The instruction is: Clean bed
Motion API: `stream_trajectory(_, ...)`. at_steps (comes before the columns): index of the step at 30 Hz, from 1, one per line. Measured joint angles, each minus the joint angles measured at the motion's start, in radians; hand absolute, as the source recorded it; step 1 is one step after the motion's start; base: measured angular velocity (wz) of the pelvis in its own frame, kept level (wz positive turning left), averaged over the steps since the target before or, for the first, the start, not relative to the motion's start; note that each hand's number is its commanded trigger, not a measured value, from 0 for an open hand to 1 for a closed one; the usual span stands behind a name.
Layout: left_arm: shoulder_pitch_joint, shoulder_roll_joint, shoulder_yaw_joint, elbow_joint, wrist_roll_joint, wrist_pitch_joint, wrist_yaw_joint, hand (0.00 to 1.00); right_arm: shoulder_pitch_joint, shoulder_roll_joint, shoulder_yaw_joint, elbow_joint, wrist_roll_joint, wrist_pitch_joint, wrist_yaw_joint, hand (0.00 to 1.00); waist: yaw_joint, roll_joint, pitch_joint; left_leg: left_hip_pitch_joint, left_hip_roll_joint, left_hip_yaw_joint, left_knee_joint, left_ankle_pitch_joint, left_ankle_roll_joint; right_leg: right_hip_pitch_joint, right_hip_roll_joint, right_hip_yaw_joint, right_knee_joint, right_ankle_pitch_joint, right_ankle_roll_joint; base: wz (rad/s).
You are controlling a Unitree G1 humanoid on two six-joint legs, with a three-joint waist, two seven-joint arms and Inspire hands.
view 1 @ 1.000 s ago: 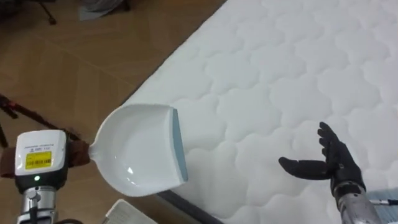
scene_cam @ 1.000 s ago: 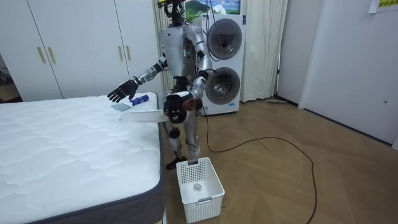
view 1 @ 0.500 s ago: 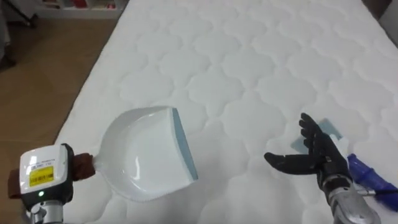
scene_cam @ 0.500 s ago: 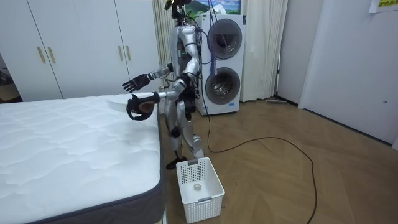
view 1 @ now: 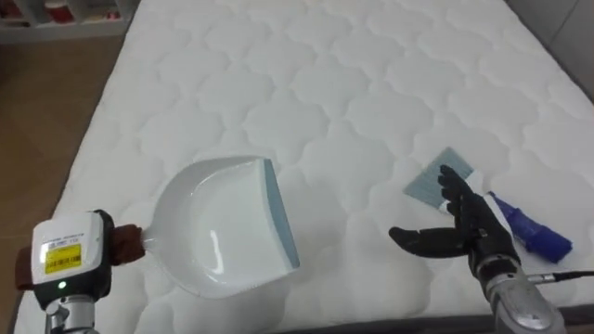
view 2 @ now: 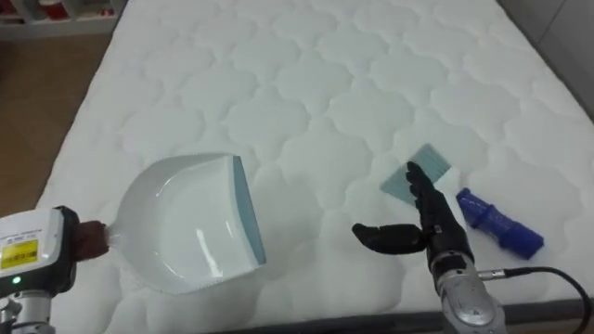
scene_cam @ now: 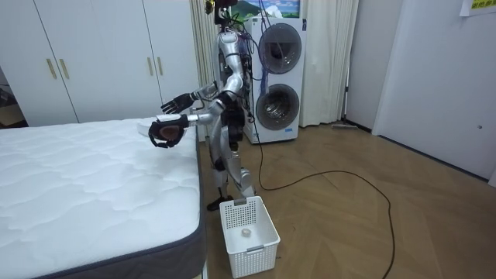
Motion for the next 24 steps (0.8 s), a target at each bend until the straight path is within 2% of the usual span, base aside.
stream_trajectory(5, -0.02, 0.001, 0.0, -0.001, 0.001, -0.016, -0.002, 1.0, -0.009, 0.0, 0.0, 0.007, -0.027, 0.0, 0.0, 0.0, -0.002, 0.001, 0.0, -0.001, 0.0, -0.002, -0.001, -0.001, 0.0, 0.007, 0.004, 0.003, -0.019, 0.007, 0.001, -0.04)
stream_trajectory(6, -0.022, 0.002, 0.0, -0.008, 0.001, -0.014, -0.005, 0.9, -0.017, 0.0, -0.001, 0.007, -0.028, 0.0, 0.001, 0.0, -0.002, 0.001, -0.0001, 0.001, 0.004, -0.002, -0.001, -0.001, 0.0, 0.01, 0.004, 0.001, -0.023, 0.009, 0.001, 0.0)
stream_trajectory(7, -0.021, 0.002, 0.0, -0.02, 0.002, -0.012, -0.005, 0.72, -0.022, 0.0, -0.003, 0.003, -0.027, 0.0, 0.001, 0.0, -0.006, 0.002, -0.0005, 0.002, 0.009, -0.003, -0.001, -0.001, 0.0, 0.014, 0.005, 0.0, -0.031, 0.012, 0.0, 0.0)
stream_trajectory(8, -0.019, 0.002, 0.0, -0.032, 0.002, -0.008, -0.005, 0.08, -0.027, 0.0, -0.003, 0.001, -0.027, 0.0, 0.0, 0.0, -0.006, 0.001, -0.0005, 0.001, 0.01, -0.004, -0.002, -0.001, 0.0, 0.014, 0.005, -0.001, -0.033, 0.013, 0.0, 0.03)
stream_trajectory(9, -0.018, 0.002, 0.0, -0.05, 0.002, -0.005, -0.005, 0.0, -0.038, 0.0, -0.003, 0.0, -0.027, 0.0, 0.0, 0.0, -0.008, 0.001, -0.0004, 0.001, 0.01, -0.005, -0.003, -0.001, 0.0, 0.014, 0.005, -0.002, -0.034, 0.014, -0.001, 0.0)
stream_trajectory(14, -0.001, -0.002, -0.013, -0.085, 0.0, 0.013, -0.003, 0.0, -0.052, 0.02, -0.003, -0.016, -0.024, 0.0, 0.0, 0.0, -0.029, 0.003, -0.0022, 0.0, 0.008, 0.006, -0.003, 0.0, 0.0, 0.016, 0.01, 0.0, -0.047, 0.022, -0.004, -0.06)
stream_trajectory(18, 0.001, -0.019, -0.036, -0.087, -0.008, 0.011, -0.001, 0.0, -0.052, 0.031, -0.001, -0.023, -0.026, 0.0, 0.0, 0.0, -0.042, 0.001, -0.0039, -0.007, 0.016, 0.018, -0.007, 0.0, -0.002, 0.021, 0.005, -0.046, -0.088, 0.048, -0.015, -0.13)
stream_trajectory(20, 0.001, -0.033, -0.039, -0.088, -0.029, 0.011, 0.0, 0.0, -0.052, 0.031, 0.0, -0.023, -0.026, 0.0, 0.001, 0.0, -0.046, 0.0, -0.0046, -0.004, 0.024, 0.032, -0.011, 0.0, -0.003, 0.026, 0.007, -0.053, -0.103, 0.058, -0.019, -0.14)
stream_trajectory(24, 0.001, -0.036, -0.04, -0.088, -0.03, 0.012, 0.0, 0.0, -0.052, 0.032, 0.0, -0.023, -0.028, 0.0, -0.005, 0.0, -0.057, -0.005, -0.0071, 0.006, 0.028, 0.035, -0.015, 0.002, -0.005, 0.041, 0.009, -0.062, -0.12, 0.064, -0.022, -0.04)
